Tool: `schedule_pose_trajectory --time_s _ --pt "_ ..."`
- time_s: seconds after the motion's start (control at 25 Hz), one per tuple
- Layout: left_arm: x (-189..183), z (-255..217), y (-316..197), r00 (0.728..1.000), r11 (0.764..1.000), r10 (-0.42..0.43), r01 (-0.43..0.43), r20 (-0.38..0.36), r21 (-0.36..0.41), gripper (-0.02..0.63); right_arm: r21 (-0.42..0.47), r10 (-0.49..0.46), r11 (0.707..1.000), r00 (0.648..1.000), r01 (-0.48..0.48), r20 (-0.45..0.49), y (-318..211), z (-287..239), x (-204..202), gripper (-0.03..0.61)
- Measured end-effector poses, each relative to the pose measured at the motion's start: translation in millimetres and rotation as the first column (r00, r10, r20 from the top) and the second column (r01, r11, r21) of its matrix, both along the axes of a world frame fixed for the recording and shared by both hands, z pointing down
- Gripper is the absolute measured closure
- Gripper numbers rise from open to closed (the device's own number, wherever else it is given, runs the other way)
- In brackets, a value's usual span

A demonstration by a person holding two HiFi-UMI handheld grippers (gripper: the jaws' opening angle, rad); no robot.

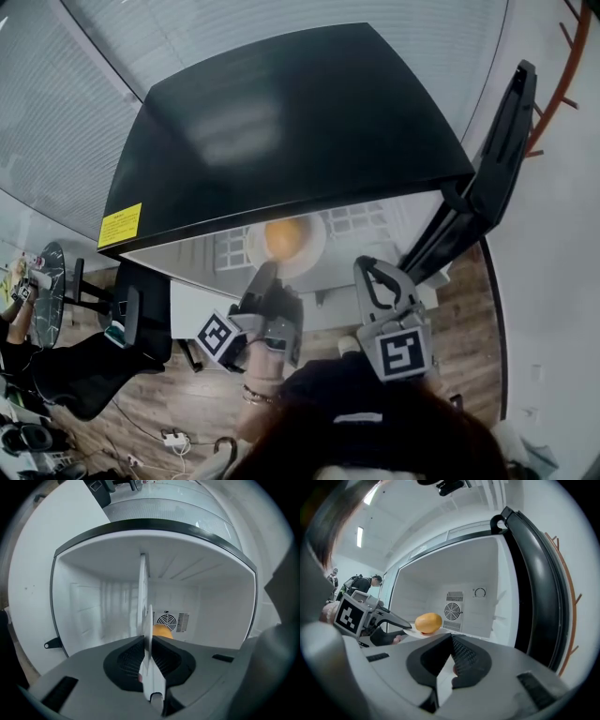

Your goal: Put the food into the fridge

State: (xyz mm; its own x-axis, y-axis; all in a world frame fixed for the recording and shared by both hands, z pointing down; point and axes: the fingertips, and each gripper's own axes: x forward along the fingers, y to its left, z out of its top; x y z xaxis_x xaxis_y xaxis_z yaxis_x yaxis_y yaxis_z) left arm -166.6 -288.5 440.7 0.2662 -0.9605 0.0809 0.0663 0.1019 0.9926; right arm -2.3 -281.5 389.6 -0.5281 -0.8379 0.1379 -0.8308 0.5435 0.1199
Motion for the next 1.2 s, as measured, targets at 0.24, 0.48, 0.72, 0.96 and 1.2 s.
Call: schedule_pose_trajectory --time_s 0.24,0.48,0.72,0.96,1.2 --pt "3.5 0.7 -4.4 0.999 1.0 0.002 -0.002 -0.047 -0.007 0.577 -0.011 -0.009 1.0 1.0 0.009 0.006 -4.4 2.7 -2.2 0.581" --pt "3.6 1.0 -4.8 0.997 1.0 0.002 -0.002 -0.075 -0.003 0.571 -0.008 -0.014 1.0 1.0 0.014 0.008 -9.2 3.2 -2.3 0.581" --pt "2.6 -1.6 -4.7 0.996 1.0 0.01 -0.01 -0.087 0.002 0.552 -0.016 -0.023 1.0 0.999 0.024 0.023 -10.1 4.1 -4.2 0.581" --pt "4.6 -3.2 -2.2 0.996 1.0 0.018 -0.018 -0.083 -0.006 0.546 -0.021 -0.039 0.999 0.998 0.04 0.051 -8.2 1.2 -6.0 0.581" --pt "5.7 -4.7 1.9 0.996 0.999 0.032 -0.032 -0.079 -0.005 0.535 -0.042 -0.044 0.998 0.996 0.048 0.078 -4.8 4.1 -7.9 0.582"
